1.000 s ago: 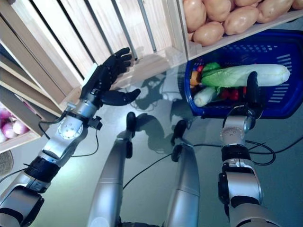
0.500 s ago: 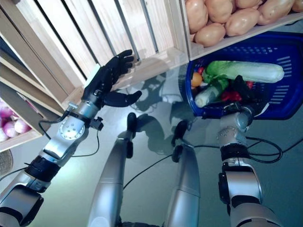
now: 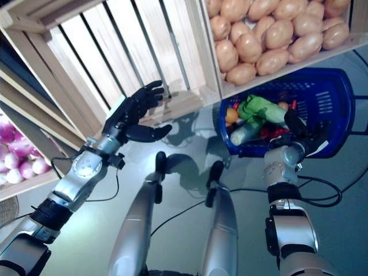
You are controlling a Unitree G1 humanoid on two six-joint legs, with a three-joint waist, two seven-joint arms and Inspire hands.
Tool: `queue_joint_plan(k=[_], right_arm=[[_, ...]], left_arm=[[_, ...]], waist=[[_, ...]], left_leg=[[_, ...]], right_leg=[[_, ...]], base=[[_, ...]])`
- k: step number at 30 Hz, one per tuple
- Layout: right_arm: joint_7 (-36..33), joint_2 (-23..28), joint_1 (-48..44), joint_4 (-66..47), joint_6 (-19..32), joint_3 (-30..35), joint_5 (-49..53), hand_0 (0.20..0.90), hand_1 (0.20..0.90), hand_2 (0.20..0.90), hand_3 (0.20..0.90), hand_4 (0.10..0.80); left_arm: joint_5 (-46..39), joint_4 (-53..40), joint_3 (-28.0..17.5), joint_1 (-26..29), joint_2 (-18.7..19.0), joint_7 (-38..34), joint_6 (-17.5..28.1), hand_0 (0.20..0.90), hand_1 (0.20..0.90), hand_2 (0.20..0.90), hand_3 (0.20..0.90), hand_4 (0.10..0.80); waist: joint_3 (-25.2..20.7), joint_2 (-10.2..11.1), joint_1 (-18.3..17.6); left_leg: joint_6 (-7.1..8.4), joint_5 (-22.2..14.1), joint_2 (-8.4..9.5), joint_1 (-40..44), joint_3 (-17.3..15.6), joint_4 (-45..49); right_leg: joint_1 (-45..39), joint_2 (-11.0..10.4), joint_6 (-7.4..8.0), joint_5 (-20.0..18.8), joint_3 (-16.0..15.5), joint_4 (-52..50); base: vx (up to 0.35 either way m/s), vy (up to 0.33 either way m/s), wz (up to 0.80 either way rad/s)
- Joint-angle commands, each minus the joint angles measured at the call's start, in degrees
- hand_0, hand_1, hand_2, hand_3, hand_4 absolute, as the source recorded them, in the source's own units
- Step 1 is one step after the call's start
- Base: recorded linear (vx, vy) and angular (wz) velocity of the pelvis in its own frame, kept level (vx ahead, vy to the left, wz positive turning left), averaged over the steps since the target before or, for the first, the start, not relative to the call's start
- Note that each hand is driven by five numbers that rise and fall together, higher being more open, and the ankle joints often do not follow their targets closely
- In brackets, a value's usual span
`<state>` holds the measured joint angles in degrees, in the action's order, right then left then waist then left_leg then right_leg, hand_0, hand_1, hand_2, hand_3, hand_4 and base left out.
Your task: Put vegetables into the basket
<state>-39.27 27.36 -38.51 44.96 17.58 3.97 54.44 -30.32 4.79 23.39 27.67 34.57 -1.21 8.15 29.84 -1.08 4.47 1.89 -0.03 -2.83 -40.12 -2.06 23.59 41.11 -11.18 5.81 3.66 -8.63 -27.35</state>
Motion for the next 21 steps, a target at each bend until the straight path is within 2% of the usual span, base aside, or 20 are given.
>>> queue_joint_plan(k=[1,5,8,12,13,18,19,21], right_arm=[[1.4,4.0,2.3,-7.1,7.1,0.5,-3.2,0.9,0.9,0.9,0.9,0.8],[3.4,1.7,6.2,-10.0,6.8,-1.1,-6.8,0.9,0.9,0.9,0.9,0.8],[7.2,-0.5,13.7,-14.2,4.9,-3.2,-11.1,0.9,0.9,0.9,0.9,0.8],[12.6,-1.0,21.2,-16.9,3.7,-4.0,-12.7,0.9,0.9,0.9,0.9,0.8],[14.5,-1.8,23.9,-18.5,2.5,-4.6,-13.7,0.9,0.9,0.9,0.9,0.8],[17.7,-5.3,29.3,-20.6,-1.3,-8.2,-21.7,0.9,0.9,0.9,0.9,0.8],[20.2,-6.5,31.4,-21.0,-3.6,-9.2,-24.6,0.9,0.9,0.9,0.9,0.8],[25.7,-6.6,33.7,-19.8,-6.6,-11.6,-30.2,0.9,0.9,0.9,0.9,0.8]], left_arm=[[-3.5,-6.8,-2.7,1.7,-2.3,3.8,2.9,0.9,0.9,0.9,0.9,0.8],[-3.1,-6.5,-2.8,0.6,-3.7,4.9,1.7,0.9,0.9,0.9,0.9,0.8],[-1.1,-6.0,-2.6,-2.6,-4.9,6.4,-0.9,0.9,0.9,0.9,0.9,0.8],[0.8,-4.8,-3.5,-6.5,-5.6,8.7,-2.5,0.9,0.9,0.9,0.9,0.8],[0.5,-4.2,-3.9,-7.9,-6.0,9.0,-3.9,0.9,0.9,0.9,0.9,0.8],[0.2,-0.7,-4.5,-10.4,-7.5,10.8,-5.7,0.9,0.9,0.9,0.9,0.8],[1.7,0.2,-5.1,-11.7,-8.4,11.9,-7.6,0.9,0.9,0.9,0.9,0.8],[4.3,3.1,-4.9,-13.3,-8.4,12.5,-7.9,0.9,0.9,0.9,0.9,0.8]], waist=[[0.0,0.0,-0.9],[-0.8,0.7,-1.4],[-4.5,1.5,-2.2],[-8.4,2.0,-2.7],[-10.4,2.2,-3.1],[-15.1,2.5,-4.0],[-16.6,2.6,-4.4],[-18.4,2.7,-4.9]], left_leg=[[0.79,-1.0,1.82,8.7,-0.3,-5.7],[0.79,0.3,1.45,15.2,-1.1,-10.2],[0.97,1.9,0.68,21.5,-1.8,-16.5],[1.54,3.7,-0.47,27.8,-2.4,-22.8],[1.72,4.2,-0.88,30.3,-2.6,-25.2],[1.9,4.9,-1.73,35.5,-3.0,-28.2],[1.96,4.7,-1.94,36.7,-3.3,-28.6],[2.1,4.3,-2.28,38.1,-3.8,-28.6]], right_leg=[[-10.7,1.4,-0.11,-3.9,-4.0,7.7],[-17.0,1.8,0.24,-5.2,-4.5,12.3],[-23.6,2.1,0.81,-6.8,-4.9,18.3],[-29.7,2.5,1.41,-8.4,-5.3,23.9],[-32.1,2.6,1.64,-8.9,-5.2,25.9],[-36.7,3.1,1.94,-9.7,-5.2,28.6],[-38.1,3.2,1.94,-9.8,-5.3,29.4],[-39.5,3.5,1.86,-9.8,-5.0,30.3]], base=[[-0.009,0.061,-0.08],[0.025,0.084,-0.14],[0.1,0.071,-0.03],[0.095,0.041,-0.06],[0.087,0.029,-0.11],[0.114,0.038,-0.08],[0.17,0.05,-0.07],[0.132,0.041,-0.07]])
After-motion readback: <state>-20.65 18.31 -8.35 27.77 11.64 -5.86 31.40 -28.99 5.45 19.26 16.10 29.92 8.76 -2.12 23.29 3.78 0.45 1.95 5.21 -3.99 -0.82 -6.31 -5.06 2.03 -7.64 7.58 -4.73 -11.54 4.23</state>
